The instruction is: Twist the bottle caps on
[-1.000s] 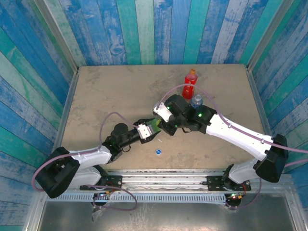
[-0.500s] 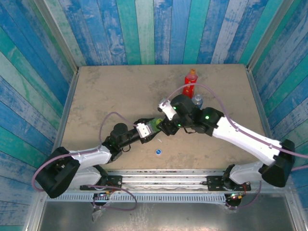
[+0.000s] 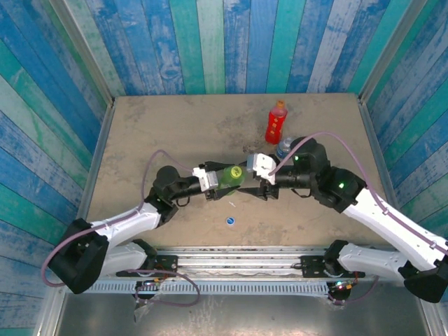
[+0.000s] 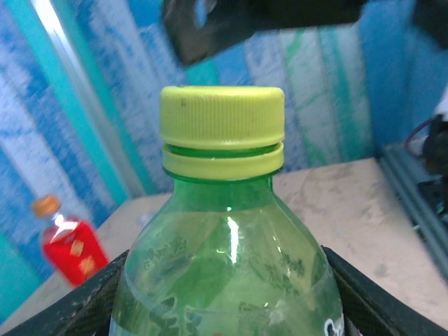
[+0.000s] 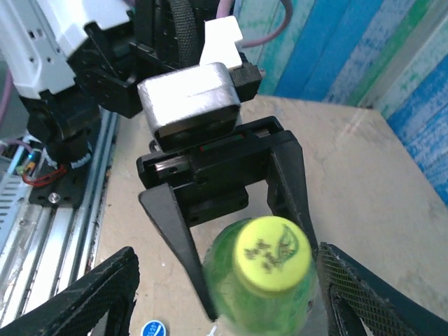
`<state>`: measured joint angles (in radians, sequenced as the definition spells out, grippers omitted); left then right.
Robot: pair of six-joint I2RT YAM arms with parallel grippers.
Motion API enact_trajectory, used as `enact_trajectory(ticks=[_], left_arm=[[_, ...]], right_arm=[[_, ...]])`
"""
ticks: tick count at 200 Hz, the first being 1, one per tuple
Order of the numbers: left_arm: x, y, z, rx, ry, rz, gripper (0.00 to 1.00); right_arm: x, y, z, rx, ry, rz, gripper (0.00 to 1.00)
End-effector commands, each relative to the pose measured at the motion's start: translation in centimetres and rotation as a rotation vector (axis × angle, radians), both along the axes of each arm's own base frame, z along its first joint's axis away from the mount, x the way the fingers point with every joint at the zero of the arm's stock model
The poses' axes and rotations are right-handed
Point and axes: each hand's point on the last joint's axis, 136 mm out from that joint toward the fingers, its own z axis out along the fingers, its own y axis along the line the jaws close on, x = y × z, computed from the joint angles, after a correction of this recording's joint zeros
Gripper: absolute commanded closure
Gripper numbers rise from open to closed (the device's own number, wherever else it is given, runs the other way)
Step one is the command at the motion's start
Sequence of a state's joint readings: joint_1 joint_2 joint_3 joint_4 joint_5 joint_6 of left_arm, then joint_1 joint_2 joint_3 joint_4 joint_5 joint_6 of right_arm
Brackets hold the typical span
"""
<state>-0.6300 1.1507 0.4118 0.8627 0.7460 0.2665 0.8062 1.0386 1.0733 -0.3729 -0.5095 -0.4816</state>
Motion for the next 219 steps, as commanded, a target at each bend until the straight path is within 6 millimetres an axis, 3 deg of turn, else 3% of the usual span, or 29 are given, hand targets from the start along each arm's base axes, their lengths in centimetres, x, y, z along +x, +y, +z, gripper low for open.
enact_trajectory(ticks=[1, 44, 116, 130, 140, 152, 185, 193, 219], left_arm=[[-3.4, -0.3, 2.3, -0.024, -0.027, -0.202, 0.36], [-4.6, -0.2, 3.2, -0.033, -0.064, -0.232, 0.36], [-3.5, -0.2, 2.8, -0.033, -0.066, -0.159, 0.35], [-2.0, 0.1, 3.4, -0.067, -0.065, -0.066, 0.36], [-0.6, 0.4, 3.8, -0.095, -0.062, 0.019, 0.36], [1.4, 0.9, 4.6, -0.135, -0.058, 0.130, 0.37], [6.9, 1.3, 5.6, -0.176, -0.064, 0.386, 0.38], [8.0, 1.8, 6.3, -0.210, -0.070, 0.452, 0.38], [11.3, 2.8, 6.0, -0.265, -0.047, 0.633, 0.40]], right_arm=[[-1.7, 0.3, 1.9, 0.060, -0.042, 0.150, 0.35], [-1.9, 1.0, 2.1, 0.064, -0.014, 0.193, 0.48], [-1.3, 1.8, 1.8, 0.072, 0.014, 0.191, 0.73], [0.1, 1.8, 1.9, 0.089, 0.030, 0.103, 0.80], [2.0, 1.9, 2.2, 0.128, 0.056, -0.010, 0.82], [4.6, 1.8, 2.3, 0.195, 0.102, -0.168, 0.92], [9.6, 1.1, 0.2, 0.262, 0.145, -0.538, 0.94], [10.2, 1.1, -0.2, 0.285, 0.120, -0.608, 0.94], [12.7, -0.5, -1.5, 0.342, 0.105, -0.909, 0.95]])
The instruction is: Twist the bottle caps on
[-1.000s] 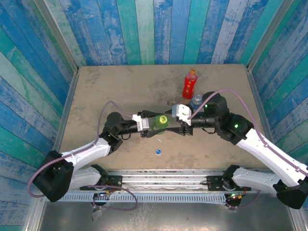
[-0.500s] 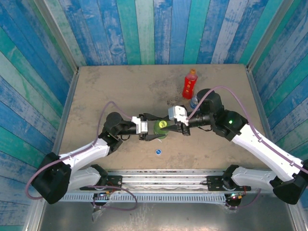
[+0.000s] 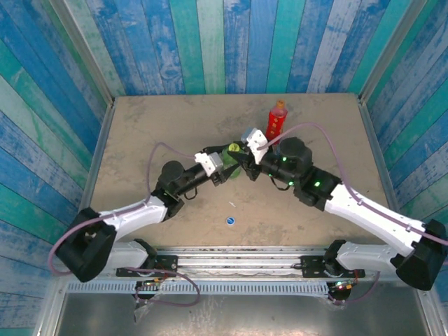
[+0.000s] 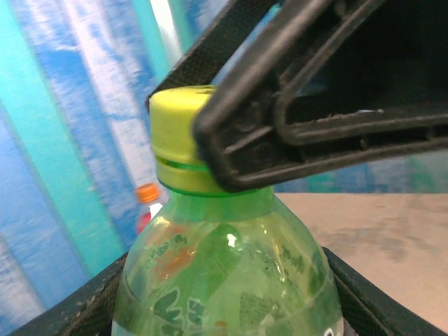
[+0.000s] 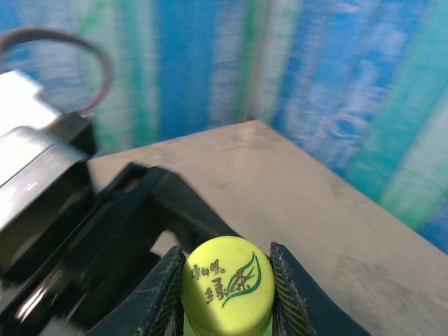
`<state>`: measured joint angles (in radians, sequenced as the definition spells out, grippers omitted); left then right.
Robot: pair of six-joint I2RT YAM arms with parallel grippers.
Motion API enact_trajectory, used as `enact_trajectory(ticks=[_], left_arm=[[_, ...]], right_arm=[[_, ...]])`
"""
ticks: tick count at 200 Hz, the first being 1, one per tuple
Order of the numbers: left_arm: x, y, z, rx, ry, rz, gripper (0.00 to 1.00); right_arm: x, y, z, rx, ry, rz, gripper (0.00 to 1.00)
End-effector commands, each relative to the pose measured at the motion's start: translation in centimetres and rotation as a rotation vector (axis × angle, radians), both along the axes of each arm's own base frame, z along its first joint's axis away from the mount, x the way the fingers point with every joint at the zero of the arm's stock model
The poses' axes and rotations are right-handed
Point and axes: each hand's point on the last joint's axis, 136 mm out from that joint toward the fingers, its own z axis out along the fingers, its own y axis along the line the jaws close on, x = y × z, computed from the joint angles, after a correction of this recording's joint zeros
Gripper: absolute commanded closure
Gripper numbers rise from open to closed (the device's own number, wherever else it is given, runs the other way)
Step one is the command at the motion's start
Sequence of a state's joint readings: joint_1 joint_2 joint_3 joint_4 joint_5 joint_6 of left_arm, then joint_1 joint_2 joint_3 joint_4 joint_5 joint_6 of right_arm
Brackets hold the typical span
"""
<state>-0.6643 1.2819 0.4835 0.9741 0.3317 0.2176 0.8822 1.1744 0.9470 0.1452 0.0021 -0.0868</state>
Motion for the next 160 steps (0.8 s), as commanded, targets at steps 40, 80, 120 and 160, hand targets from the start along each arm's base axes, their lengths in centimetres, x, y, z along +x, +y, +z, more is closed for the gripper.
enact_trajectory(ticks=[40, 80, 120, 160], left_arm=[[4.0, 1.7, 3.7, -0.119, -0.080, 0.282, 0.39], [1.9, 0.3, 1.5, 0.010, -0.081, 0.100, 0.38], [-1.5, -0.1, 0.1, 0.100, -0.091, -0.178, 0.38], [-6.3, -0.5, 0.8, 0.212, -0.198, -0.405, 0.39]], right_arm=[[3.1, -1.4, -2.1, 0.048, 0.040, -0.372, 0.85], [-0.3, -0.3, -0.2, -0.050, -0.056, -0.063, 0.59], [-5.1, -1.1, 0.5, -0.143, -0.116, 0.209, 0.45], [-7.5, -1.5, 1.1, -0.214, -0.169, 0.337, 0.46]])
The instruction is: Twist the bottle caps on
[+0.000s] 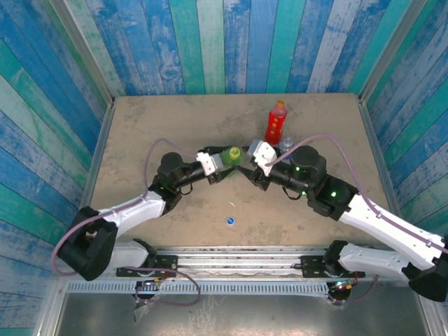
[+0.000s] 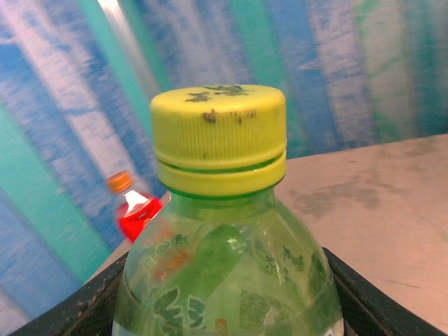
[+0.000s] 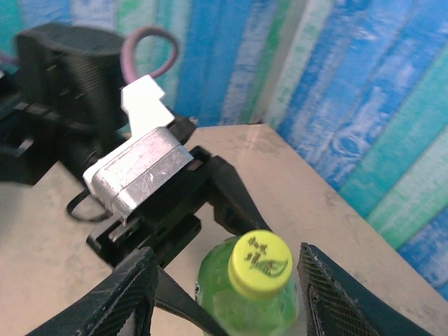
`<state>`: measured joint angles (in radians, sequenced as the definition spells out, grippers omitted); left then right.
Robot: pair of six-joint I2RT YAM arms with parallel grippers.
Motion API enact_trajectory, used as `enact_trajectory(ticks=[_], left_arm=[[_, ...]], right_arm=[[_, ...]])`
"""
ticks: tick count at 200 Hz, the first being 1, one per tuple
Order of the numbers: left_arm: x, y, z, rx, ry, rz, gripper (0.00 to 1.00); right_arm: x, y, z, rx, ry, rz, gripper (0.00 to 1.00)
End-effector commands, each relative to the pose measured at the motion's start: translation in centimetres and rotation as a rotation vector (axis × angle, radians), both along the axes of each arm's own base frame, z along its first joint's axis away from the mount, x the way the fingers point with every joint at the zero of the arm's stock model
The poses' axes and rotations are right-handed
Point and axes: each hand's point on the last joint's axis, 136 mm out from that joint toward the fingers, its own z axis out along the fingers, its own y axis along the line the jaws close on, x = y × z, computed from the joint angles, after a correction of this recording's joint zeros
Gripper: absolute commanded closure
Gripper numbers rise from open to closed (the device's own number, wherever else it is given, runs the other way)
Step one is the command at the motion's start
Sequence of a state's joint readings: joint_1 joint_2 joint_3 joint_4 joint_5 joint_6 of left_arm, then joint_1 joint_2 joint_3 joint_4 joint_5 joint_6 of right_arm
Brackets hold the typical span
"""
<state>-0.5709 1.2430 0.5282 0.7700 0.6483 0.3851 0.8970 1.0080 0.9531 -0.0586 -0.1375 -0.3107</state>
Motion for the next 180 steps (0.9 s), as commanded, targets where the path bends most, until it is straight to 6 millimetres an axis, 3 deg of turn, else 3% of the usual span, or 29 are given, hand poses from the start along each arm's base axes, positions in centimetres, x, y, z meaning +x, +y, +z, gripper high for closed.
enact_trajectory(ticks=[1, 43, 101, 117, 133, 180], left_arm=[[-4.6, -0.3, 2.3, 0.037, -0.113, -0.215, 0.39], [-6.0, -0.3, 2.5, 0.048, -0.121, -0.295, 0.39], [-5.3, -0.1, 2.9, 0.015, -0.139, -0.232, 0.38], [-4.4, 0.4, 4.0, -0.043, -0.149, -0.157, 0.39], [-2.9, 1.1, 5.3, -0.122, -0.145, -0.053, 0.40], [3.6, 3.8, 6.8, -0.316, -0.059, 0.311, 0.41]], right_arm=[[-2.4, 0.2, -0.4, -0.087, -0.028, 0.143, 0.46], [-3.2, 1.2, -0.3, -0.094, -0.021, 0.221, 0.53], [-2.3, 2.0, -0.6, -0.087, 0.007, 0.201, 0.79], [-0.9, 1.6, -0.6, -0.073, 0.016, 0.117, 0.88], [1.3, 1.2, -0.4, -0.016, 0.025, -0.014, 0.89], [7.6, -0.3, -2.5, 0.170, 0.154, -0.426, 0.94]])
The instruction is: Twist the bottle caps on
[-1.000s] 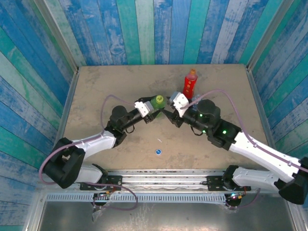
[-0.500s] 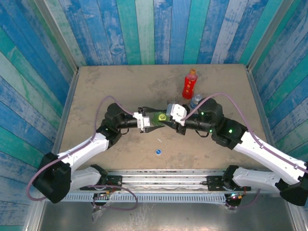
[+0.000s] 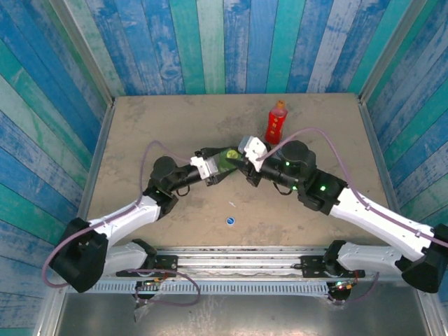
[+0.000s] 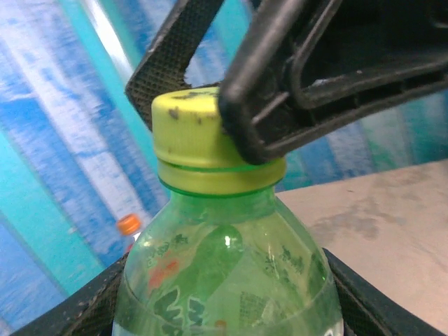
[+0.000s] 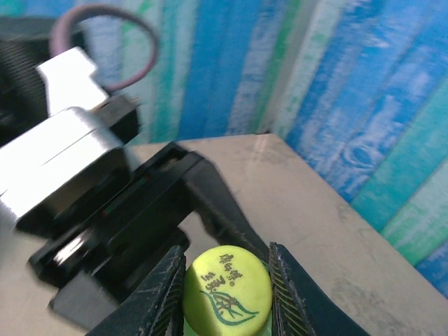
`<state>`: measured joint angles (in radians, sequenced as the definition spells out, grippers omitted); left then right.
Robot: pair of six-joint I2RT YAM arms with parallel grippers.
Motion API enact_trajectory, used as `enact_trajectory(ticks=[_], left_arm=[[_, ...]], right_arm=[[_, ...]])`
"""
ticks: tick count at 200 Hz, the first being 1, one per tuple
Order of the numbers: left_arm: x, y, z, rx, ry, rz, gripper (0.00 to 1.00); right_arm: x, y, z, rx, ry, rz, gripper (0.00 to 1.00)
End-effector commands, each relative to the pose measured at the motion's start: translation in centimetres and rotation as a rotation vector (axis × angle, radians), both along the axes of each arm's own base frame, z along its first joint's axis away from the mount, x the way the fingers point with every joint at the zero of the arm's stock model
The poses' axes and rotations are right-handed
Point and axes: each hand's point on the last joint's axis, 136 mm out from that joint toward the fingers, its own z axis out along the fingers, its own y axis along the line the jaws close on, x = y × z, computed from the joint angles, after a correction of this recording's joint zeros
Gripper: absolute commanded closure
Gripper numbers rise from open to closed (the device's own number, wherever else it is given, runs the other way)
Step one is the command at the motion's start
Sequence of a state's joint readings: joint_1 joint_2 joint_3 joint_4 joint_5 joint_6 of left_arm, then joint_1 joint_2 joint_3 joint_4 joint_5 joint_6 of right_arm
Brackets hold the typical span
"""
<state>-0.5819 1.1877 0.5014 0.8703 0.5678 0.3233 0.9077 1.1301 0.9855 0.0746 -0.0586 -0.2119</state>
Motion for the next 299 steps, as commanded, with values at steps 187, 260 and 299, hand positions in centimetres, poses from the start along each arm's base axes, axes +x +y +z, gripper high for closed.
enact_trajectory(ticks=[187, 260, 299], left_arm=[[-2.3, -2.9, -3.4, 0.277, 0.036, -0.262, 0.38], [-5.8, -2.6, -1.6, 0.243, -0.035, -0.417, 0.38], [-5.6, -2.6, -1.8, 0.243, -0.031, -0.410, 0.38]], right_arm=[[-2.9, -2.7, -1.4, -0.104, -0.074, 0.091, 0.38], [-4.0, -2.2, -1.8, -0.111, 0.020, 0.190, 0.50], [-3.9, -1.8, -1.9, -0.094, 0.032, 0.205, 0.77]])
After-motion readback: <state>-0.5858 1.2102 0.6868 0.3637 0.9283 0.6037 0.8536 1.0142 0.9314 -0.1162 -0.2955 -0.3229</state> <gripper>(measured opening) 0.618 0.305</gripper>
